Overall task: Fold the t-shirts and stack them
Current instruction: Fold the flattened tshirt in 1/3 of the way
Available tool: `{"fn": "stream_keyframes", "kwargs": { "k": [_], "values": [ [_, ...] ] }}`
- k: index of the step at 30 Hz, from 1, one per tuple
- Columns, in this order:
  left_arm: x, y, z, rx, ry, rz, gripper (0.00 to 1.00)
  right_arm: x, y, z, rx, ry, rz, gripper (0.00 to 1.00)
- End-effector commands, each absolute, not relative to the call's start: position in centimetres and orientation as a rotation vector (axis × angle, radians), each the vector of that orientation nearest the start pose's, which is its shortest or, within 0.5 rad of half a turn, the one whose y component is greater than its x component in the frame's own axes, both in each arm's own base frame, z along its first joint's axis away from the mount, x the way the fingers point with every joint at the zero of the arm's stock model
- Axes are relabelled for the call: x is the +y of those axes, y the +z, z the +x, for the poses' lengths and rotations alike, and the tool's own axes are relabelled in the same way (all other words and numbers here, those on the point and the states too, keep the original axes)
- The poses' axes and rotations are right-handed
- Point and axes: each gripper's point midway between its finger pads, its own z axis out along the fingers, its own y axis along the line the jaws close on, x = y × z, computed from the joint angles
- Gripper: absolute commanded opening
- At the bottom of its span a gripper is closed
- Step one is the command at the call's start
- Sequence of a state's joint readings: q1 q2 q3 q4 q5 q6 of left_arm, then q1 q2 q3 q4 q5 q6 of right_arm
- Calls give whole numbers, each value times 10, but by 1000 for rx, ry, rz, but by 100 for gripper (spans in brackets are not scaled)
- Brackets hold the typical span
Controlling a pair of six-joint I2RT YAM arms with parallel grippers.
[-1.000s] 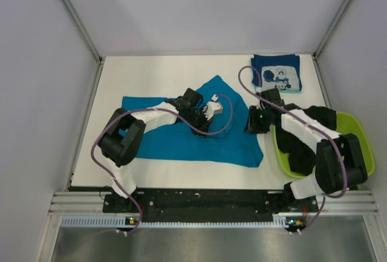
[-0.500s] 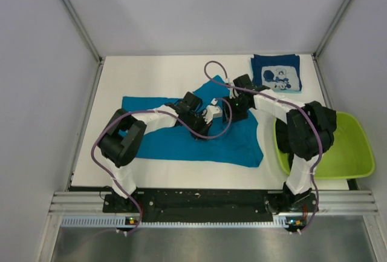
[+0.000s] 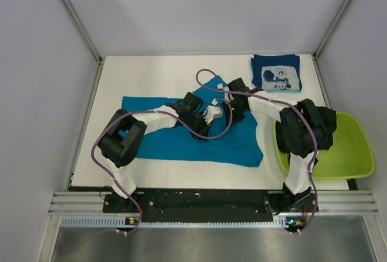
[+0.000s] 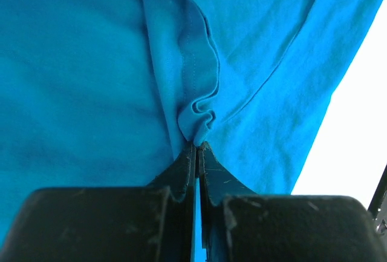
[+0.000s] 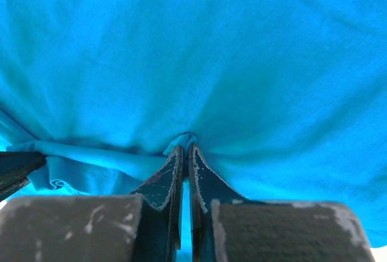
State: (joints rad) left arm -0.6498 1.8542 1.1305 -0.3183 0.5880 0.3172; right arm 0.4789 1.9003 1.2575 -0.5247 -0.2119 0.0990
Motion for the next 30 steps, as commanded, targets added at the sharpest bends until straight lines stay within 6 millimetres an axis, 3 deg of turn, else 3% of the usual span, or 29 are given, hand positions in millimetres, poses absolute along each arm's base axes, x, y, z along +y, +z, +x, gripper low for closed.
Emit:
{"fn": "stream_keyframes", "kwargs": {
  "k": [1,10,15,19,22,26,28,29,30],
  "values": [
    [-319,63,273,2100,-885,1387,1,214,28,334,2705,373,-582,0],
    [-313,70,289,2192,-930,1212,0,179,61,334,2656,295,-266,0],
    [-307,52,301,2314,-909,1080,0,170,56,337,2666,313,-164,0],
    [-300,42,314,2402,-902,965,1,170,56,350,2644,364,-98,0],
    [-300,43,317,2402,-912,947,1,183,59,360,2607,441,-119,0],
    [-299,45,318,2390,-897,932,3,184,53,370,2600,427,-112,1],
    [-297,45,318,2383,-882,926,9,183,51,376,2595,422,-101,19],
    [-296,47,320,2378,-869,916,24,181,54,379,2584,410,-91,35],
    [-295,48,323,2376,-849,906,36,175,56,383,2575,370,-67,45]
  ]
}}
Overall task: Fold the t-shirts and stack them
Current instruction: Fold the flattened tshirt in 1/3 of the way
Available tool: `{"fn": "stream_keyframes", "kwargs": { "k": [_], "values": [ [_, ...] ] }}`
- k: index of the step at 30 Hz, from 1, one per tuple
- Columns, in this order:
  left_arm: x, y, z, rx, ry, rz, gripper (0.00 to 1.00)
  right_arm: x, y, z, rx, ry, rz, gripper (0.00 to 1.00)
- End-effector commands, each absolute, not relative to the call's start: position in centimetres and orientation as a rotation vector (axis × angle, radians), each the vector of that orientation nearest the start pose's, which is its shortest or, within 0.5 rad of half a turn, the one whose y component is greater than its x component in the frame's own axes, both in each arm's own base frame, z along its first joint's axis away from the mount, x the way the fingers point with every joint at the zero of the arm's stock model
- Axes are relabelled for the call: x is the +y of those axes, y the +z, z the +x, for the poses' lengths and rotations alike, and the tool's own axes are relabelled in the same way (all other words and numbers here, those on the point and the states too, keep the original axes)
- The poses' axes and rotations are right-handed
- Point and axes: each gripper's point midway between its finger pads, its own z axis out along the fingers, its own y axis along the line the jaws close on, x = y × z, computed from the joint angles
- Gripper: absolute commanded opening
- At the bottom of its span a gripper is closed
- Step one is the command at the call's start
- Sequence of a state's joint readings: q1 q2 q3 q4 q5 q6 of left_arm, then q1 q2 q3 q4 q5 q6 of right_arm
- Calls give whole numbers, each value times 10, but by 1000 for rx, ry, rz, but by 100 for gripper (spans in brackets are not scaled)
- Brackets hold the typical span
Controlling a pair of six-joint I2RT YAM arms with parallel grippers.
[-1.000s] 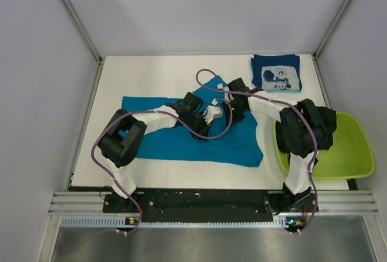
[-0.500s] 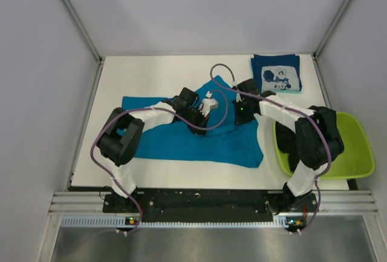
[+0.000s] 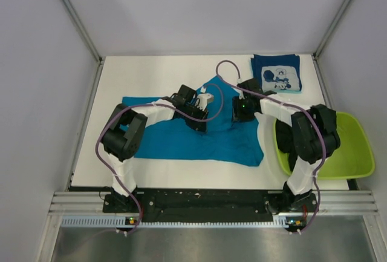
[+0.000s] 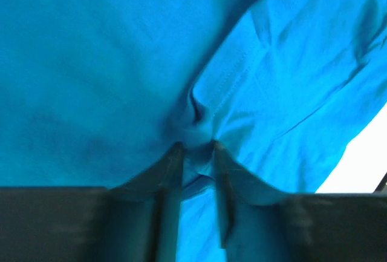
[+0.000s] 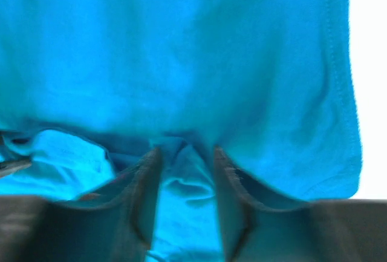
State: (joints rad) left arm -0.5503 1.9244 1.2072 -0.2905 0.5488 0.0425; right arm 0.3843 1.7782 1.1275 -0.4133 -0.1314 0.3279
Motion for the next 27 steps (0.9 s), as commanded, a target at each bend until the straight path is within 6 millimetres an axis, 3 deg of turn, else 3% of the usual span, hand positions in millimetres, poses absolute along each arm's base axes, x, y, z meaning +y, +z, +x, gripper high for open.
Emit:
{"fn": "stream_keyframes", "kwargs": {
  "k": [1,5,8,11,13,17,21,23,25,27],
  "values": [
    [-294,50,325,2370,-832,899,40,168,63,386,2553,326,-37,49],
    [-273,64,358,2346,-595,798,40,145,110,381,2418,235,-15,54],
    [-263,68,369,2343,-496,770,34,130,126,360,2383,182,-28,54],
    [-263,71,371,2331,-495,774,34,124,114,333,2432,178,-29,52],
    [-275,80,365,2291,-569,834,34,128,96,311,2505,223,-45,44],
    [-308,103,332,2154,-792,1043,35,148,73,272,2625,345,-77,18],
    [-333,113,307,1995,-833,1240,29,164,56,242,2698,407,-115,0],
    [-338,103,317,2028,-773,1224,24,157,41,233,2743,372,-56,0],
    [-327,83,335,2169,-656,1161,21,147,29,226,2777,318,12,0],
    [-316,68,347,2264,-597,1104,25,140,18,216,2809,295,80,0]
  ]
}}
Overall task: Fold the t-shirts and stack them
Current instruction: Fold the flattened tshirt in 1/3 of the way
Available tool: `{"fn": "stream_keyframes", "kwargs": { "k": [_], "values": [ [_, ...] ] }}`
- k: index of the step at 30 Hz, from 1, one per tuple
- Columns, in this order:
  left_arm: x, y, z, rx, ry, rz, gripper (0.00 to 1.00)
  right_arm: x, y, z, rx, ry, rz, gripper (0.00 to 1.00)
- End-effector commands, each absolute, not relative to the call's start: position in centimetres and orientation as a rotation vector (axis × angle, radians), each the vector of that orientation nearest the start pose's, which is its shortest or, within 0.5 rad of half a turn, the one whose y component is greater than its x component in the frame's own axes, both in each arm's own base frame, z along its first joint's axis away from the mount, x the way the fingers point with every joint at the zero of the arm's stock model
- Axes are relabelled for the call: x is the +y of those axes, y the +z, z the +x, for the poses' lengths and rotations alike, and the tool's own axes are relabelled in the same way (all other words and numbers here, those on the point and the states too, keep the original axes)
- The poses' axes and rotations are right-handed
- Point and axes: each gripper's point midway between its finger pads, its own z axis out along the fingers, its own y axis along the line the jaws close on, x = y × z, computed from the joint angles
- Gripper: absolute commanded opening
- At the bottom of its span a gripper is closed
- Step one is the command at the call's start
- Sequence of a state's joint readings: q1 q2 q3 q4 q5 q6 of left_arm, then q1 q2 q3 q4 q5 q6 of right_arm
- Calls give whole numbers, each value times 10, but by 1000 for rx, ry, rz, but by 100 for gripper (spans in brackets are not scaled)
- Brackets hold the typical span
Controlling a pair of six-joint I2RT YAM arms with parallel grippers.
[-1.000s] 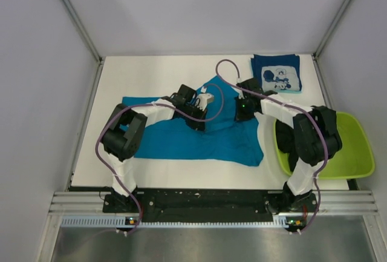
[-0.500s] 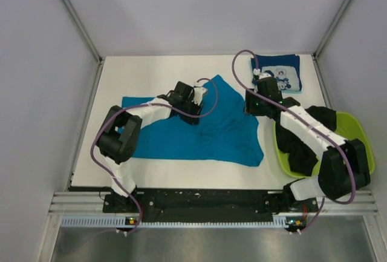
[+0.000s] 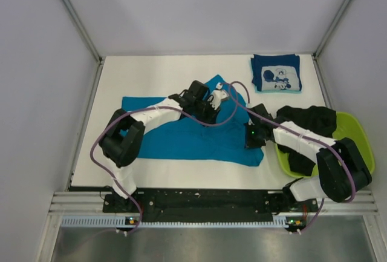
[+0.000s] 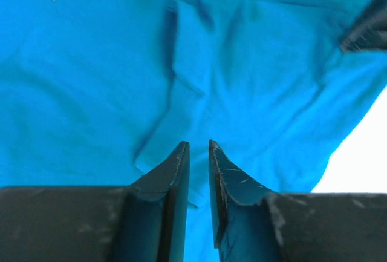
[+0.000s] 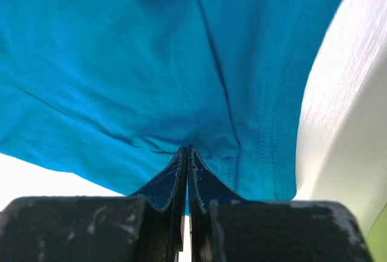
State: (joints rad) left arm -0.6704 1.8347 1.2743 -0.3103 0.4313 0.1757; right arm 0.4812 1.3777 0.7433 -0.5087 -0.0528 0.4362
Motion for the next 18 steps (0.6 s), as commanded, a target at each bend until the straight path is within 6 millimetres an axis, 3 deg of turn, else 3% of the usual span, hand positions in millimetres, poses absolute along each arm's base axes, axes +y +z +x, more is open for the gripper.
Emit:
{"fn": "stream_keyframes", "kwargs": {
  "k": [1,5,11,13,15,17,18],
  "values": [
    [-313,62,349,2287,-573,1088,27,138,14,212,2816,293,107,0],
    [-311,49,356,2284,-519,1076,36,135,3,203,2843,288,140,0],
    [-314,26,337,2363,-572,1146,35,129,-1,201,2852,262,168,0],
    [-315,23,331,2389,-605,1156,30,126,-1,201,2848,264,184,0],
    [-318,24,328,2388,-640,1168,19,124,-1,200,2844,263,195,0],
    [-319,29,328,2375,-643,1155,0,122,0,198,2841,254,197,0],
    [-318,32,332,2365,-625,1141,0,121,0,198,2840,252,202,0]
  ]
}}
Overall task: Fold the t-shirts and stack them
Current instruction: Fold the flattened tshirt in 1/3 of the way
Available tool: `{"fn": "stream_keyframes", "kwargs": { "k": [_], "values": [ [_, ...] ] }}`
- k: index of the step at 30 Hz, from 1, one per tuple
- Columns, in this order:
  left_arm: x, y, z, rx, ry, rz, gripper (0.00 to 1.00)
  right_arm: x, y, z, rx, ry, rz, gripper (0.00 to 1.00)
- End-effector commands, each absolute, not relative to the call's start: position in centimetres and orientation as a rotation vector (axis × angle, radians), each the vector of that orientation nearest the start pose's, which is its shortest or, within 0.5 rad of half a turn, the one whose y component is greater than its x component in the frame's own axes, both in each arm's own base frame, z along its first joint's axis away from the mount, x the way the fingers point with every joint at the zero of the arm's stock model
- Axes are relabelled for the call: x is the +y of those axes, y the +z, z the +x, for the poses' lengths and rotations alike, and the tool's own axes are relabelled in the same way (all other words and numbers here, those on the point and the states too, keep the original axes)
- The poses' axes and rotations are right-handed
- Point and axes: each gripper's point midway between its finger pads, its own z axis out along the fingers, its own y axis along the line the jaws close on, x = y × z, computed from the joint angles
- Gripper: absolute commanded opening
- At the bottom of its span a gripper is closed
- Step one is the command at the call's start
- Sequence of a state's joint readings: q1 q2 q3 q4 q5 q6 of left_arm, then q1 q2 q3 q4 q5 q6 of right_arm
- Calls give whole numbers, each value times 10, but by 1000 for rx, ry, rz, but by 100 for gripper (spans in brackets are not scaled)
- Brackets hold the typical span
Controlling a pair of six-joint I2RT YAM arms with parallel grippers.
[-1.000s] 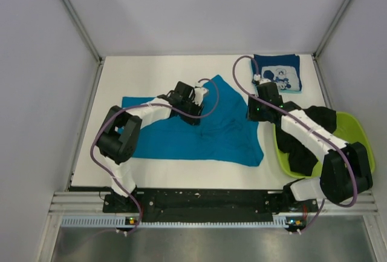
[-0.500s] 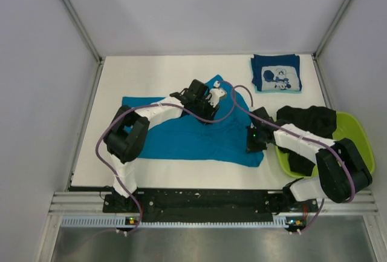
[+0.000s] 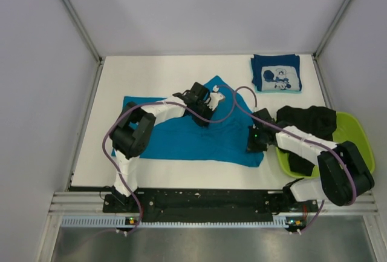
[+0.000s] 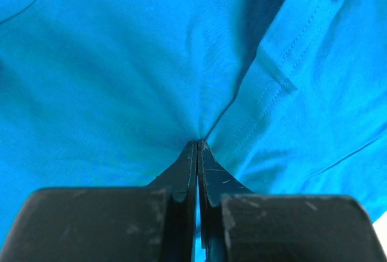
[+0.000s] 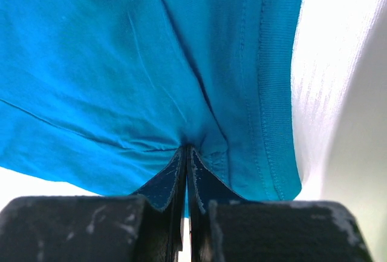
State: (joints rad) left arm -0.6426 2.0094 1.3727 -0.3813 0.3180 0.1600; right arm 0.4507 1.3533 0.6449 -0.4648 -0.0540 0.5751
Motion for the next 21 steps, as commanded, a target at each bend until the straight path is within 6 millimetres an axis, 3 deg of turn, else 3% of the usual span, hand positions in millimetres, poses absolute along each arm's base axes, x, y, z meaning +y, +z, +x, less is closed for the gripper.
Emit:
{"fn": "stream_keyframes", "kwargs": {
  "k": [1,6,11,12,15,17,21],
  "values": [
    [-315,35,336,2360,-595,1125,0,120,-1,198,2840,248,209,0],
    [-287,63,369,2288,-437,962,0,112,-2,193,2841,230,235,0],
    [-289,66,358,2263,-502,1030,0,109,-6,191,2861,211,212,0],
    [-291,65,354,2264,-526,1046,4,109,-5,192,2863,209,204,0],
    [-289,71,352,2260,-522,1053,27,112,5,200,2833,225,175,0],
    [-284,83,358,2233,-488,1041,43,110,16,207,2802,206,153,7],
    [-271,122,367,2145,-421,1038,54,108,45,216,2759,183,106,26]
  ]
}}
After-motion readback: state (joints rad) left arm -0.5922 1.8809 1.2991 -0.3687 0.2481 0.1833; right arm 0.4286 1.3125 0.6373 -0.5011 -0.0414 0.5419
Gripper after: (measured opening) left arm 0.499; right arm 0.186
